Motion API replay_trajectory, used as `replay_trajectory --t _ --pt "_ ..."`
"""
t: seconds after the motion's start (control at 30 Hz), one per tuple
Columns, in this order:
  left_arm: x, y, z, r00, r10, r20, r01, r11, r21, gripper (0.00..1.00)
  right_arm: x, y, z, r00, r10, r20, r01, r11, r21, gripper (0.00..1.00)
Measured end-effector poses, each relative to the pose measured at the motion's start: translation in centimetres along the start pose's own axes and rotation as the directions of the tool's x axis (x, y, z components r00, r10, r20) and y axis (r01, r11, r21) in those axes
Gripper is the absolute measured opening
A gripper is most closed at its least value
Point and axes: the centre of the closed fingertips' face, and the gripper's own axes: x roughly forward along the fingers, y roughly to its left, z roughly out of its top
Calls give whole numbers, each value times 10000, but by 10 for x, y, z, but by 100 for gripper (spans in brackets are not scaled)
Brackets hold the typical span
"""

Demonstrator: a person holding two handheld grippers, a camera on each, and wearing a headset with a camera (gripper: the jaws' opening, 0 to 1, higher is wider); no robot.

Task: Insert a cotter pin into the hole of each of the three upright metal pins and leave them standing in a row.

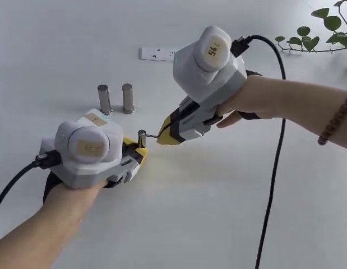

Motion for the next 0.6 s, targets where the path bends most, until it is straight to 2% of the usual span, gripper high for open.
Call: replay_trajectory --t 0.2,0.6 --pt "1 0 1 10000 36 23 -36 10000 24 7 3 -2 4 9998 -102 -166 101 9999 -54 0" --pt "2 1 0 10000 82 -16 -82 9999 -65 7 6 -2 8 9994 -310 144 309 9995 112 0"
